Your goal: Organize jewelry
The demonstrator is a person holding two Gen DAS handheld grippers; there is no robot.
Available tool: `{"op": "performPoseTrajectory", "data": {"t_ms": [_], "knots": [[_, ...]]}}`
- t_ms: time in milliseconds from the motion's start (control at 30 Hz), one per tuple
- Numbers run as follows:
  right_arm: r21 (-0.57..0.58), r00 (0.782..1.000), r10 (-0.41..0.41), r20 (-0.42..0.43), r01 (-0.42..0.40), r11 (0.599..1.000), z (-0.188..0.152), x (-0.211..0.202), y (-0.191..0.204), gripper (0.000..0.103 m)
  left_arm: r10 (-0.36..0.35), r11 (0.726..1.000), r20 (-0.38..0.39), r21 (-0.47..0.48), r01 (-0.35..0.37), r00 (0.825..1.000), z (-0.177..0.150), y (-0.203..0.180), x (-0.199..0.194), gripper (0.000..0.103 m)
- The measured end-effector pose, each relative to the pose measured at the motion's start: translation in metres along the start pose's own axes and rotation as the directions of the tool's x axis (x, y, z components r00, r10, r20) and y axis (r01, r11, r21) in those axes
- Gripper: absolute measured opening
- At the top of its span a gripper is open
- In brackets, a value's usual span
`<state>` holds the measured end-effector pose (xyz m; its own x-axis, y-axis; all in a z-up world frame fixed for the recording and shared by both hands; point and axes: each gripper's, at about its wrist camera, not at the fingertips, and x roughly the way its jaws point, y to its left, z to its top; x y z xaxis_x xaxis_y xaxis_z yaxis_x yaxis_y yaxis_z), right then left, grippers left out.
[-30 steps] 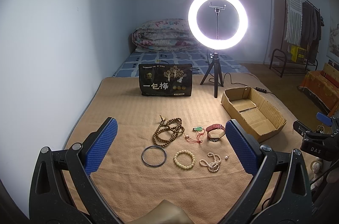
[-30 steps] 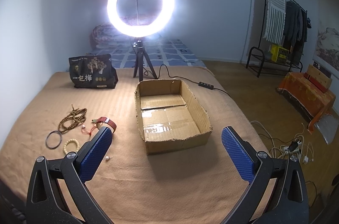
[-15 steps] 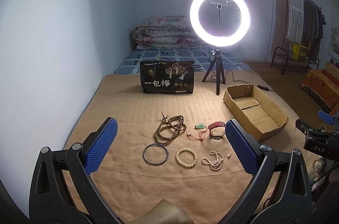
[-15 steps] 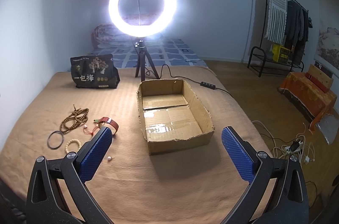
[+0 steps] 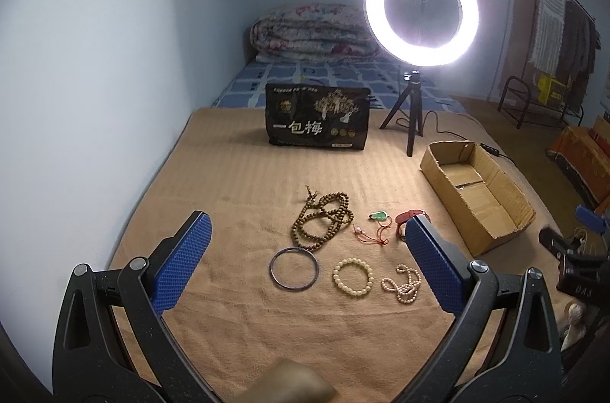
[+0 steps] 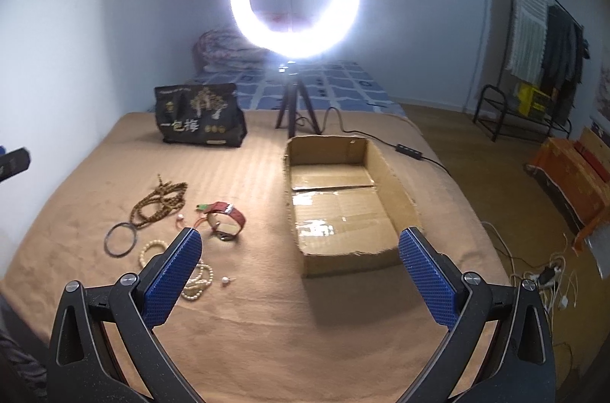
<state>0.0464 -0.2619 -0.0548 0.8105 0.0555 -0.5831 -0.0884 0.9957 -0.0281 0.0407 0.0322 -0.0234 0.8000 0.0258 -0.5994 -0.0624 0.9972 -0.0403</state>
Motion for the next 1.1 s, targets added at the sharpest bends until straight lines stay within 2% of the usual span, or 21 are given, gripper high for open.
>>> {"op": "performPoseTrajectory", "data": {"t_ms": [233,367,467,533,600,700,767,867,967,1033,1100], "knots": [[-0.065,0.998,0.062,-0.032,-0.064,0.996,0.009,0.016,0.018,0.103,0.002,0.999,-0.061,-0.043,-0.005,0.998,0.016,0.024,0.028,0.103],[-0.062,0.991,0.105,-0.086,-0.110,0.992,0.018,0.037,0.024,0.103,-0.052,0.996,-0.118,-0.076,0.044,0.992,0.025,0.035,0.054,0.103],[-0.020,0.975,0.163,-0.151,-0.168,0.986,0.025,0.059,0.025,0.103,-0.120,0.989,-0.191,-0.106,0.102,0.974,0.029,0.038,0.078,0.098],[-0.035,0.968,0.179,-0.176,-0.188,0.982,0.029,0.071,0.029,0.103,-0.129,0.989,-0.223,-0.100,0.109,0.966,0.031,0.036,0.095,0.093],[-0.067,0.966,0.184,-0.181,-0.198,0.978,0.032,0.079,0.035,0.102,-0.130,0.991,-0.246,-0.075,0.115,0.961,0.031,0.030,0.109,0.093],[-0.103,0.960,0.201,-0.196,-0.224,0.969,0.032,0.098,0.041,0.103,-0.163,0.987,-0.304,-0.064,0.150,0.939,0.028,0.024,0.132,0.093],[-0.107,0.954,0.208,-0.217,-0.235,0.966,0.029,0.111,0.042,0.103,-0.189,0.982,-0.356,-0.075,0.174,0.915,0.020,0.021,0.151,0.093],[-0.097,0.921,0.260,-0.291,-0.299,0.949,0.024,0.133,0.047,0.102,-0.194,0.981,-0.412,-0.059,0.186,0.890,0.009,0.015,0.172,0.093],[-0.107,0.891,0.299,-0.342,-0.353,0.929,0.020,0.149,0.056,0.102,-0.181,0.981,-0.443,-0.018,0.193,0.878,0.000,0.009,0.187,0.091],[-0.133,0.886,0.297,-0.356,-0.362,0.922,0.020,0.157,0.061,0.102,-0.173,0.981,-0.459,0.000,0.195,0.871,-0.003,0.007,0.199,0.090],[-0.157,0.891,0.284,-0.354,-0.356,0.921,0.021,0.163,0.064,0.102,-0.174,0.979,-0.472,0.008,0.202,0.864,-0.004,0.006,0.209,0.090]]}}
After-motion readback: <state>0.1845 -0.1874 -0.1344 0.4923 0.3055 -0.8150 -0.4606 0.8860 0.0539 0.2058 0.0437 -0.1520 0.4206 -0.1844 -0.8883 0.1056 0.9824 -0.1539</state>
